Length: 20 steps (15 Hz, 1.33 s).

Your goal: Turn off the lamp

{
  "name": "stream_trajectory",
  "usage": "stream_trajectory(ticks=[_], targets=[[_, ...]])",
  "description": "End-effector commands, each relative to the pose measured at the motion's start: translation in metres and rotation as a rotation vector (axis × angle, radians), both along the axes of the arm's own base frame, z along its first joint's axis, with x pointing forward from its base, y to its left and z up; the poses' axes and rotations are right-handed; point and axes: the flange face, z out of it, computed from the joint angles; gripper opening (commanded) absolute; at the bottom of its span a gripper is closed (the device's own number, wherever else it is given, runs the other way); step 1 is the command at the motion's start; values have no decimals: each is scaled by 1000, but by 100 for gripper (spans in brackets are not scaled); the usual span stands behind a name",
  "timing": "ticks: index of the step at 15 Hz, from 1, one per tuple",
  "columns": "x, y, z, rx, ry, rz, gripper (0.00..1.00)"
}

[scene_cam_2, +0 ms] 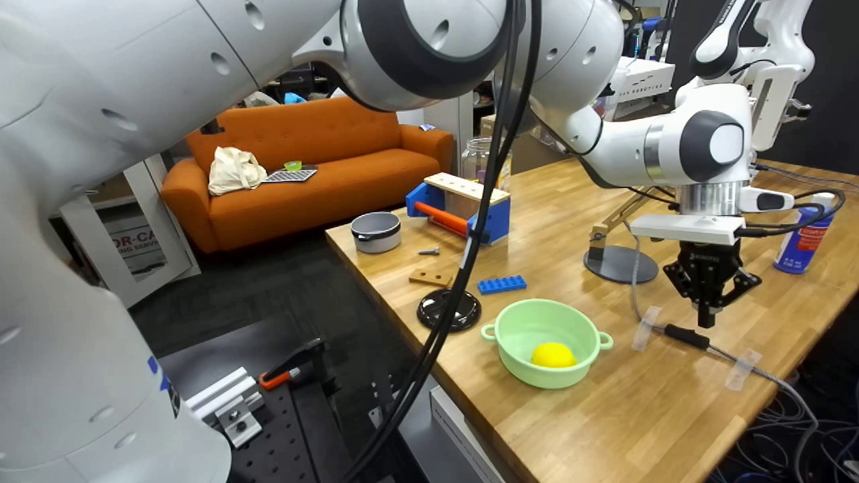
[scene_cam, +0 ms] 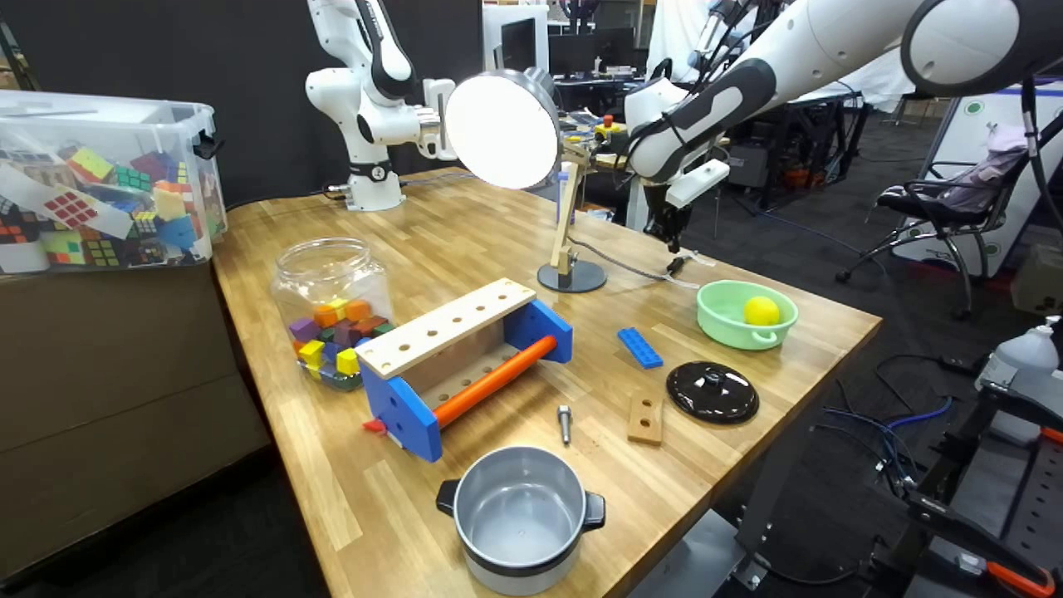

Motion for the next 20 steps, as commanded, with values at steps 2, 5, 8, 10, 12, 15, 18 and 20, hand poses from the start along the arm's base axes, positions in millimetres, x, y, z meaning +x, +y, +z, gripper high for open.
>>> stream_trajectory(ticks=[2, 5, 8, 10, 12, 15, 18, 20], targets=[[-17, 6, 3, -5, 27, 29, 0], [-25, 7, -10, -5, 58, 30, 0], [-26, 4, -12, -14, 64, 27, 0], [-25, 4, -10, -13, 60, 28, 0], [-24, 5, -8, -10, 53, 30, 0], [-23, 7, 3, 6, 24, 27, 27], [-25, 8, 20, 8, -19, 39, 47], [-33, 11, 34, 10, -50, 59, 61]])
